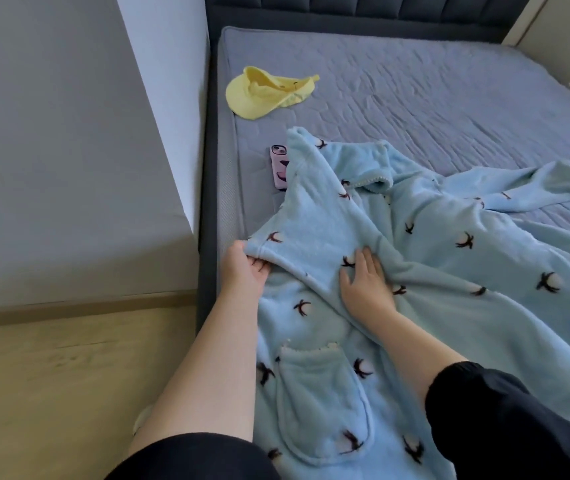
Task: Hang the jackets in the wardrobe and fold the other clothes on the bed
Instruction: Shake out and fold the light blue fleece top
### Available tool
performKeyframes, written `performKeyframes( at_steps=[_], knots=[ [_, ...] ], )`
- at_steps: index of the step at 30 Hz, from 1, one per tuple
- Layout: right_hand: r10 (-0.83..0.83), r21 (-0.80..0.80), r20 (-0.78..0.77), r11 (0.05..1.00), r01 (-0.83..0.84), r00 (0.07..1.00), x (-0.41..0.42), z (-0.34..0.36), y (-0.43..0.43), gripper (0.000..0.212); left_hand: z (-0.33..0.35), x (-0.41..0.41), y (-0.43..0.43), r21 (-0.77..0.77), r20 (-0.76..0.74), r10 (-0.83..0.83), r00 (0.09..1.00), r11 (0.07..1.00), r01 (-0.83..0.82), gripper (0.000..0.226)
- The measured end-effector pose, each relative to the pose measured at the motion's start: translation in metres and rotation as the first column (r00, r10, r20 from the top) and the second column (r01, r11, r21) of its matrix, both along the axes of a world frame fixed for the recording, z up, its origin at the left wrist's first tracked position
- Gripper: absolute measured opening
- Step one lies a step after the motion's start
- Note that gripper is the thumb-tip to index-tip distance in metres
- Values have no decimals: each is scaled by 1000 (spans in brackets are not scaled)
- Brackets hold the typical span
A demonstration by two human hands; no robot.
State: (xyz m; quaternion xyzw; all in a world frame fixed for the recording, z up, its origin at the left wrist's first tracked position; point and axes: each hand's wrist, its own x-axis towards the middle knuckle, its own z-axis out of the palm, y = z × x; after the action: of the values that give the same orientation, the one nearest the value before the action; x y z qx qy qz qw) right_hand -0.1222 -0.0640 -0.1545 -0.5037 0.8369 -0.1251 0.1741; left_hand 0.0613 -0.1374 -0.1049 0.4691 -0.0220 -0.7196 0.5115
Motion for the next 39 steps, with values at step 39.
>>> performKeyframes(
  at_steps=[39],
  knots=[
    [-490, 122, 784, 723, 681, 380, -250, 84, -28, 44, -47, -232, 92, 195, 938, -321, -128, 186, 963, 91]
  ],
)
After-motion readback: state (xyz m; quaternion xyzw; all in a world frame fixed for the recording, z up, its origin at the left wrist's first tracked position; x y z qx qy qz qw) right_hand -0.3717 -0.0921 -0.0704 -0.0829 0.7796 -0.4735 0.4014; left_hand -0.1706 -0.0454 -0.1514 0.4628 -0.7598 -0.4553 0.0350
